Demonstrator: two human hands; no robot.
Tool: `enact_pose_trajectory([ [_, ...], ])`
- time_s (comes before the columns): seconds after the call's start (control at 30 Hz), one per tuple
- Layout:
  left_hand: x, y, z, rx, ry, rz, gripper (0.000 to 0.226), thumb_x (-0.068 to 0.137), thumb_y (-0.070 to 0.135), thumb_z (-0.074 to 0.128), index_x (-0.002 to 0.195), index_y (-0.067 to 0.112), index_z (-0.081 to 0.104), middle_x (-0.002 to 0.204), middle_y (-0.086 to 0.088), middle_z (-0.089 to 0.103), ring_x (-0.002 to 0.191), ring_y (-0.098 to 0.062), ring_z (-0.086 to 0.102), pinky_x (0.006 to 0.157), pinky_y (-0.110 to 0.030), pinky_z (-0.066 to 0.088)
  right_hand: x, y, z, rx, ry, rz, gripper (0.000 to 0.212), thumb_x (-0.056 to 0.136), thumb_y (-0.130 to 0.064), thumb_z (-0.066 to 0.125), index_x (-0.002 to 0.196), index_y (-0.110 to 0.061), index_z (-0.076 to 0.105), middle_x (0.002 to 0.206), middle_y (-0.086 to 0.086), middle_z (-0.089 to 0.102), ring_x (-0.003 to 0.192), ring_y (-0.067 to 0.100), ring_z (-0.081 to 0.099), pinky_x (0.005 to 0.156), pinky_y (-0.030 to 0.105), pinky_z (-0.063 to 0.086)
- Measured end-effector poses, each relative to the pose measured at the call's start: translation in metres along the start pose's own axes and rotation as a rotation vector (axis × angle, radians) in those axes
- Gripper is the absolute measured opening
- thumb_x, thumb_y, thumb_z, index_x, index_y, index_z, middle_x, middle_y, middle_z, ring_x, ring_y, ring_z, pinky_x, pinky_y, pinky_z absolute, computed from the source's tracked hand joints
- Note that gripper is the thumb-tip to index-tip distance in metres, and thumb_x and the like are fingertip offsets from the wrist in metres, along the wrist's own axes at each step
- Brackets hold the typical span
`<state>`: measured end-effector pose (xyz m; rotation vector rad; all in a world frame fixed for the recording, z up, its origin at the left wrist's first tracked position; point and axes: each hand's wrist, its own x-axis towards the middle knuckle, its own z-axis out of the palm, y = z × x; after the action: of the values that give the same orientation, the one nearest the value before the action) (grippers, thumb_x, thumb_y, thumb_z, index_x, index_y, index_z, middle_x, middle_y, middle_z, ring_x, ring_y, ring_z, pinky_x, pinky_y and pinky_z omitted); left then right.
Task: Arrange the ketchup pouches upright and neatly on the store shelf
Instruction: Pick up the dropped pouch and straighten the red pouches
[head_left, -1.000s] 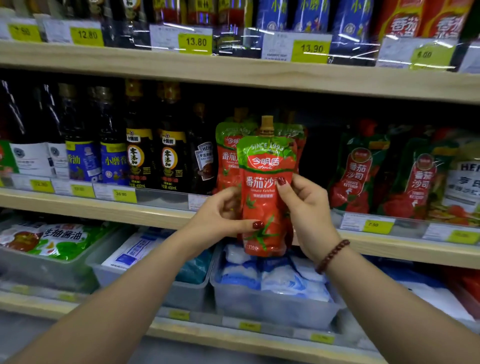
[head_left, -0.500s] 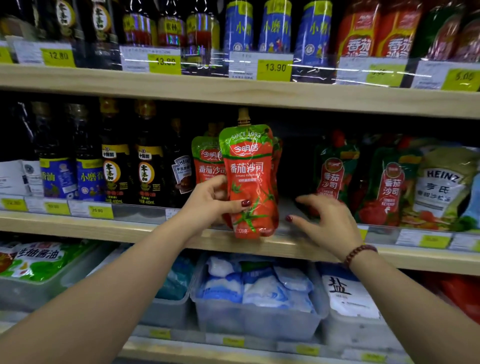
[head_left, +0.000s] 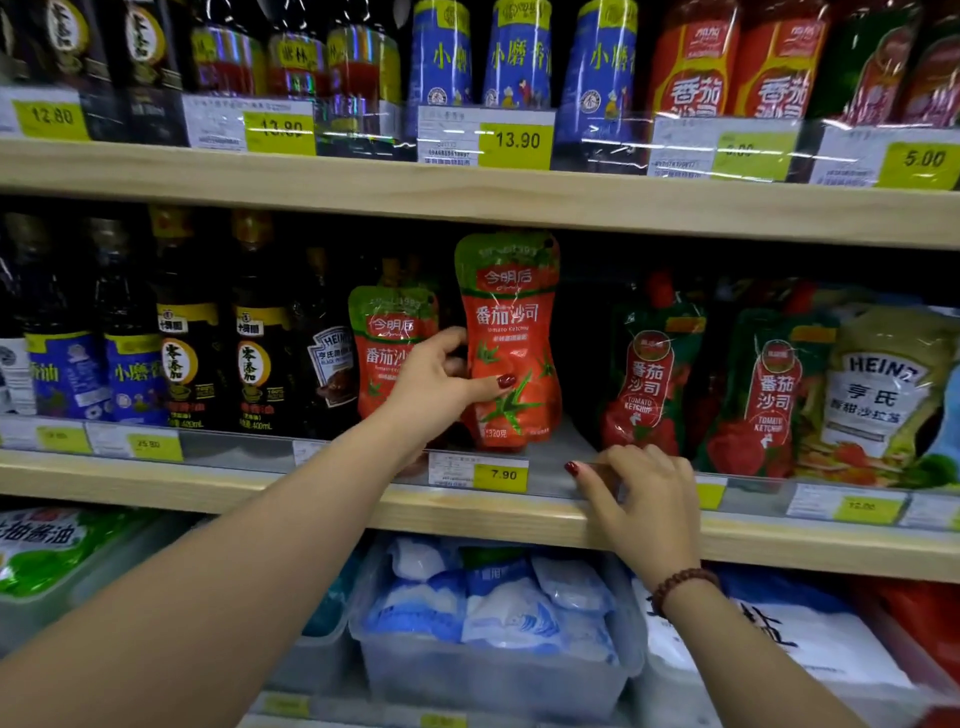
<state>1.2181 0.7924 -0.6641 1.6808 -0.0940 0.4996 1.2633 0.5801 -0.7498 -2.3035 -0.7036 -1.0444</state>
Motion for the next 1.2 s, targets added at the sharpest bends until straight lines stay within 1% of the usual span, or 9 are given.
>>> enact_pose_trajectory([
  [0.13,0.0,-0.019,0.005,0.078,0.019,0.028,0.04,0.073,0.0,0.073,0.106,0.017,0.058,0.098,-0.001,0.07,0.091,-0.011,0.066,0.069,-0.021,0.055,-0.001,0.001,0.002,-0.029,0.016,-0.002,0.035,0.084,-0.046,0.052,0.063,-0.019,0.055,0.059,-0.007,0.053,0.062,0.016,0.045,0.064,0.027,0.021],
  [0.37,0.0,-0.041,0.003,0.221,-0.052,0.043,0.042,0.075,0.007,0.074,0.103,0.031,0.054,0.105,0.009,0.065,0.101,-0.009,0.06,0.087,-0.031,0.051,-0.003,0.002,0.006,-0.053,0.036,-0.017,0.038,0.086,-0.049,0.044,0.065,-0.02,0.054,0.061,-0.007,0.053,0.063,0.016,0.045,0.066,0.029,0.028],
  [0.5,-0.004,-0.043,0.0,0.363,-0.016,0.102,0.041,0.074,0.018,0.076,0.104,0.034,0.052,0.093,0.023,0.059,0.085,0.009,0.055,0.07,-0.006,0.044,-0.003,0.001,0.005,-0.054,0.034,-0.012,0.038,0.086,-0.05,0.044,0.065,-0.02,0.053,0.061,-0.007,0.052,0.063,0.015,0.044,0.066,0.029,0.027],
  [0.57,-0.009,-0.043,0.0,0.431,0.06,0.138,0.042,0.073,0.023,0.077,0.105,0.035,0.053,0.086,0.027,0.054,0.078,0.01,0.053,0.059,-0.003,0.041,-0.003,0.001,0.005,-0.056,0.03,-0.007,0.037,0.086,-0.049,0.046,0.065,-0.02,0.053,0.061,-0.008,0.051,0.063,0.014,0.043,0.067,0.027,0.026],
  [0.63,-0.015,-0.045,0.003,0.468,0.145,0.172,0.065,0.071,0.025,0.079,0.125,0.034,0.044,0.087,0.026,0.051,0.081,0.005,0.054,0.065,-0.007,0.04,-0.003,0.001,0.005,-0.054,0.027,-0.003,0.034,0.085,-0.048,0.05,0.065,-0.02,0.054,0.061,-0.008,0.052,0.063,0.014,0.043,0.068,0.026,0.025],
  [0.67,-0.018,-0.046,0.003,0.478,0.174,0.193,0.084,0.069,0.025,0.08,0.136,0.039,0.03,0.09,0.024,0.051,0.084,0.003,0.054,0.068,-0.011,0.043,-0.003,0.0,0.004,-0.051,0.024,0.0,0.033,0.085,-0.046,0.052,0.065,-0.02,0.054,0.061,-0.008,0.052,0.063,0.014,0.044,0.068,0.026,0.025],
  [0.77,-0.025,-0.046,0.004,0.548,0.182,0.278,0.116,0.066,0.027,0.082,0.135,0.062,-0.003,0.103,0.012,0.052,0.087,-0.002,0.057,0.071,-0.028,0.052,-0.004,0.0,0.004,-0.042,0.02,0.003,0.03,0.085,-0.043,0.057,0.066,-0.02,0.054,0.061,-0.008,0.052,0.064,0.014,0.044,0.068,0.027,0.026],
  [0.97,-0.016,-0.033,0.003,0.829,0.121,0.29,0.121,0.066,0.025,0.082,0.133,0.063,-0.011,0.092,0.006,0.056,0.072,-0.008,0.057,0.061,-0.028,0.051,-0.003,-0.001,0.003,-0.032,0.007,0.012,0.031,0.085,-0.045,0.053,0.066,-0.021,0.055,0.061,-0.008,0.053,0.064,0.015,0.046,0.069,0.029,0.027],
  [1.2,-0.008,-0.031,0.003,0.906,0.084,0.232,0.121,0.071,0.02,0.079,0.136,0.055,-0.017,0.092,-0.005,0.061,0.079,-0.019,0.062,0.071,-0.037,0.056,-0.004,-0.001,0.004,-0.024,0.03,0.017,0.03,0.084,-0.045,0.053,0.066,-0.021,0.055,0.06,-0.009,0.052,0.063,0.015,0.045,0.069,0.026,0.024],
])
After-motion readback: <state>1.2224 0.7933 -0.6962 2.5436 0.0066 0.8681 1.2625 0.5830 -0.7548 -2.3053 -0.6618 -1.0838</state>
